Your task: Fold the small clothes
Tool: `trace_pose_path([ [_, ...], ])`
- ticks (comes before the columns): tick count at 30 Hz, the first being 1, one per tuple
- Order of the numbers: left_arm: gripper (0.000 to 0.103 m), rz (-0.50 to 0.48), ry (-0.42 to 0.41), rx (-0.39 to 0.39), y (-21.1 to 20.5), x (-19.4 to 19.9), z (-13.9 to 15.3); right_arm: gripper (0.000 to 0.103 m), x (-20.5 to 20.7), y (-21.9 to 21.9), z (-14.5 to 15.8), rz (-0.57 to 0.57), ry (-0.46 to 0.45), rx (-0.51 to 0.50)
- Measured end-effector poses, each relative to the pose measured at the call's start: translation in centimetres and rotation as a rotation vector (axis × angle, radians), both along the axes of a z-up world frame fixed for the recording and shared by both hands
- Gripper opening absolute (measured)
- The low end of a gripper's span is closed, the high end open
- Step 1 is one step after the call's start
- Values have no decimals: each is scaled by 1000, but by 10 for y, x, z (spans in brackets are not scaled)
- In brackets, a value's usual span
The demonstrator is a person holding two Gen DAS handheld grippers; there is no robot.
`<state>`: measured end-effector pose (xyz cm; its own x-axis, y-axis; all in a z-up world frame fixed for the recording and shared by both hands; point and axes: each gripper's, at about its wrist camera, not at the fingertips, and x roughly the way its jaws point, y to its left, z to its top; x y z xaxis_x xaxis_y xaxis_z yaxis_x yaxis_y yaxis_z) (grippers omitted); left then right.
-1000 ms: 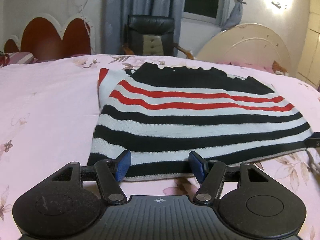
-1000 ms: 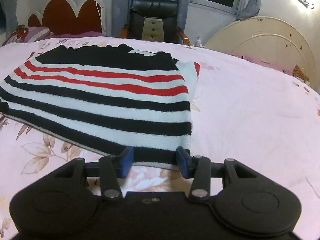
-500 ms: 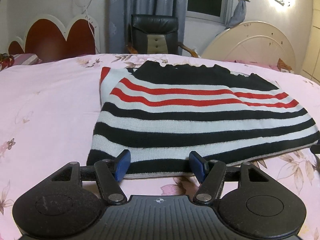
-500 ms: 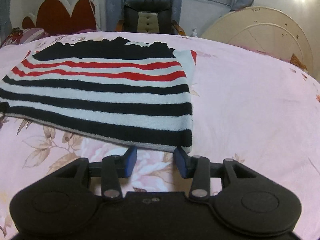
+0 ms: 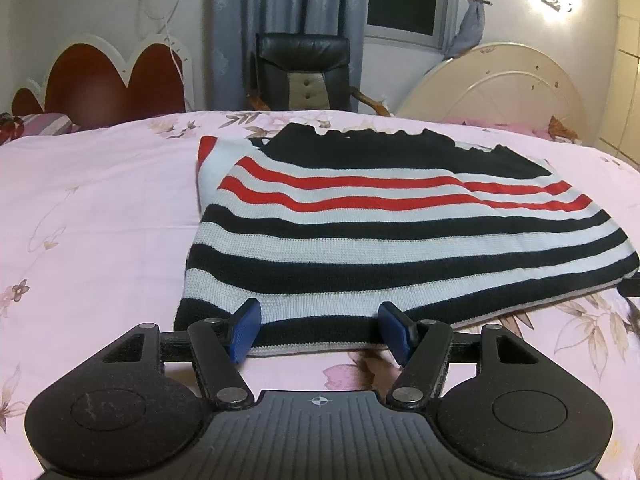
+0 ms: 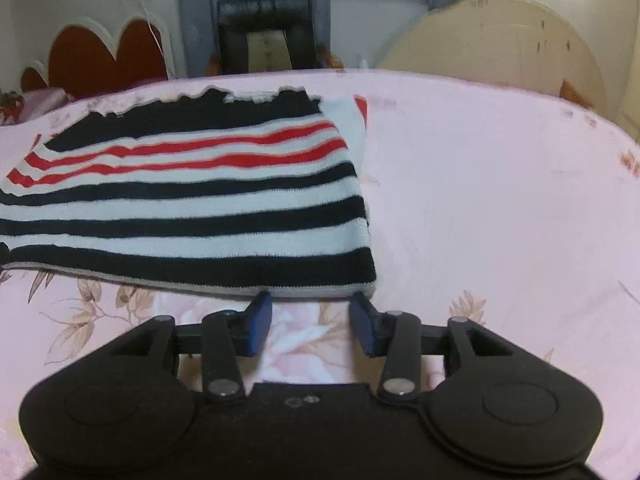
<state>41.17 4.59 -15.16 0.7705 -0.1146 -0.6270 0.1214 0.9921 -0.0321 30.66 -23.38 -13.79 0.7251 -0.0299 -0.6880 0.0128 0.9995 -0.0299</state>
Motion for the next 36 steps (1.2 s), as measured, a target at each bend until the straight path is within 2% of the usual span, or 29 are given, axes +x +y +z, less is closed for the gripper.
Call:
trace_pose_path([
  [2,65,-4,0,-2,1,0,0,44,0,3,0,-3,-1,-11],
  [6,65,-4,16,-4,1,-1,6,45,-1,-4,7,-34,9,41],
  [10,65,37,4,-9,10,-24,15,45,-28,-16,21,-61,-44,87],
  [11,65,61,8,-38,16,-32,16,45,-37,-19,24,-62,-56,98],
  [14,65,155,53,-190,38,-53,10,45,-65,-25,27,-58,-68,136],
  [17,65,244,78,-428,60,-75,-2,44,-88,-23,29,-53,-69,170],
  [18,65,277,85,-526,67,-82,-6,39,-95,-22,29,-49,-67,192],
  [21,65,348,91,-712,78,-95,-14,20,-106,-14,29,-13,-47,264],
  [24,65,386,92,-808,76,-101,-27,21,-112,-3,30,20,-45,284],
  [29,65,412,69,-868,75,-86,-38,21,-110,11,32,67,-37,282],
  [32,65,407,58,-878,75,-59,-42,21,-95,16,33,77,-40,283],
  [36,65,409,38,-898,77,-28,-45,21,-52,23,36,70,-43,313],
])
